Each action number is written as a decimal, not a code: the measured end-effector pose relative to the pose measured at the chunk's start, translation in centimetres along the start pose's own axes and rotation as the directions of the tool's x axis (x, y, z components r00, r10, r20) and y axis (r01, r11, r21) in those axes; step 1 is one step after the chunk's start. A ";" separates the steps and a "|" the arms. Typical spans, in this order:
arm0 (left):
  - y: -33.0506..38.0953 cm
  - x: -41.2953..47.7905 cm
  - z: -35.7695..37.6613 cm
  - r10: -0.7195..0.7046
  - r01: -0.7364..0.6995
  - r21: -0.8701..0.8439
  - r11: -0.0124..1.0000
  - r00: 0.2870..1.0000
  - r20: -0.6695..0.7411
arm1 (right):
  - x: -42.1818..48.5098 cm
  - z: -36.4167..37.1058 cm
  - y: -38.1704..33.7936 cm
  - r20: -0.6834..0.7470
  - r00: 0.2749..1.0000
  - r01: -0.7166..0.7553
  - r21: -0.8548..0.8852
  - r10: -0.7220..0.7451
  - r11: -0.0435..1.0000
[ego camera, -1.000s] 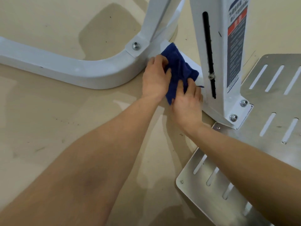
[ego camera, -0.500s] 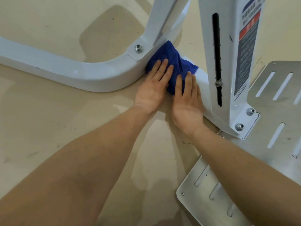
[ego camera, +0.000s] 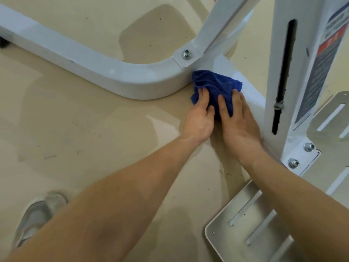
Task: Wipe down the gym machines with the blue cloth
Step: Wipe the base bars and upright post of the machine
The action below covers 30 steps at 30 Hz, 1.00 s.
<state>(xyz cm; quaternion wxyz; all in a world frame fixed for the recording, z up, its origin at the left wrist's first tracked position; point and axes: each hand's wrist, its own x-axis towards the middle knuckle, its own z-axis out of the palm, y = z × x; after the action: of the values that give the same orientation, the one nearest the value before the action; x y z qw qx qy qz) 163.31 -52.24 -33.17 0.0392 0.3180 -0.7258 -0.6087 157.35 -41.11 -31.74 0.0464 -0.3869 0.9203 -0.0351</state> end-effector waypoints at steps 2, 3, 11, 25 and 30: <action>-0.3 -1.5 0.6 0.053 -0.056 0.048 0.997 0.996 0.070 | -2.8 1.2 1.4 -0.039 0.996 0.068 -0.140 -0.074 0.988; -0.4 -2.1 0.9 0.067 -0.073 0.061 0.995 0.993 0.099 | -4.2 1.7 1.8 0.000 0.999 0.049 -0.181 -0.049 0.982; -0.3 2.3 -0.5 -0.054 0.041 -0.174 0.984 0.996 -0.070 | 0.9 1.8 -2.4 0.059 0.994 0.105 -0.271 -0.092 0.957; 1.4 -2.2 1.5 -0.108 0.109 -0.121 0.987 0.994 0.022 | -8.2 -1.5 2.2 0.279 0.956 0.233 -0.521 -0.094 0.822; 1.3 -4.1 5.2 -0.080 0.078 0.021 0.997 0.992 0.100 | -11.5 -4.1 4.2 0.489 0.868 0.428 -0.645 -0.089 0.633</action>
<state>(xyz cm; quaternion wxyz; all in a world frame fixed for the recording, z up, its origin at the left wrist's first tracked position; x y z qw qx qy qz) 163.73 -45.65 -32.00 -0.0244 0.3155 -0.7190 -0.6187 161.94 -29.80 -27.40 0.0739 -0.5013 0.7560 0.4143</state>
